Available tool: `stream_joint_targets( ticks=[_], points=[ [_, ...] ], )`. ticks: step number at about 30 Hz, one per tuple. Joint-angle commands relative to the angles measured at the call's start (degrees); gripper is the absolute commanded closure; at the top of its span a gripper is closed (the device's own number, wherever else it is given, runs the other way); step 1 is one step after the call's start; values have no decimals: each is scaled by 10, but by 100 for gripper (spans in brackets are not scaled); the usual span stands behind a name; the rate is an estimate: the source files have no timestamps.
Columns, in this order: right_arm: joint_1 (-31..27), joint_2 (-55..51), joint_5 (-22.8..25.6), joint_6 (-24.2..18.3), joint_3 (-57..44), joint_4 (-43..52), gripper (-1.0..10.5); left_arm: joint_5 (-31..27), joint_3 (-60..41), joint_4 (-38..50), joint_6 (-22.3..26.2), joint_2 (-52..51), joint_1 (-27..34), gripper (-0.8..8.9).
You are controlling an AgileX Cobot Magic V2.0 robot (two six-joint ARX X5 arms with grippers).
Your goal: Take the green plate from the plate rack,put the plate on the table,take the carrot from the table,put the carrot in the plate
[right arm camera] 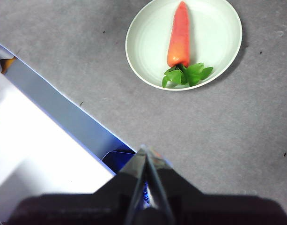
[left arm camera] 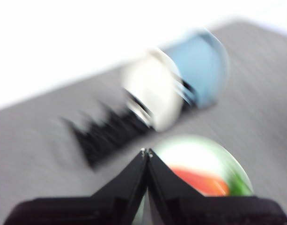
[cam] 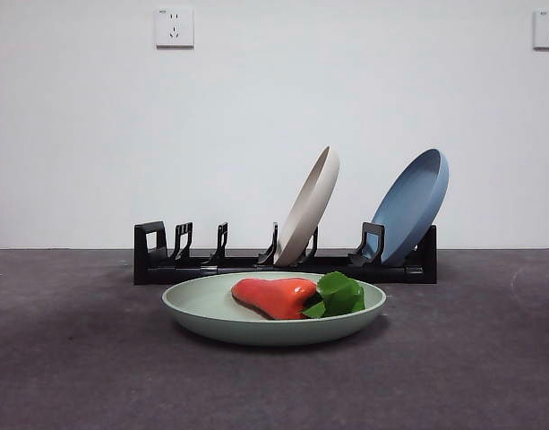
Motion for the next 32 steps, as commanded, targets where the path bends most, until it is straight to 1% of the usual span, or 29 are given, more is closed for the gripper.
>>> stream_joint_targets(
  ticks=[1,5,7,10,12,15,17,24,32],
  points=[
    [1,-3,1,3,-2,0,946,65,-4,32,51,-30,101,817],
    [1,-3,1,3,-2,0,946,167,-30,109,111,-85,228,817],
    [1,-3,1,3,-2,0,946,195,-62,165,132,-118,275,817],
    [1,-3,1,3,-2,0,946,212,-133,264,149,-170,329,817],
    [1,-3,1,3,-2,0,946,216,-196,336,150,-207,360,817],
    [1,-3,1,3,-2,0,946,216,-290,408,144,-256,396,817],
    [1,-3,1,3,-2,0,946,218,-345,427,139,-285,413,817],
    [1,-3,1,3,-2,0,946,244,-492,425,99,-365,452,817],
    [1,-3,1,3,-2,0,946,247,-592,420,51,-420,462,817]
  ],
)
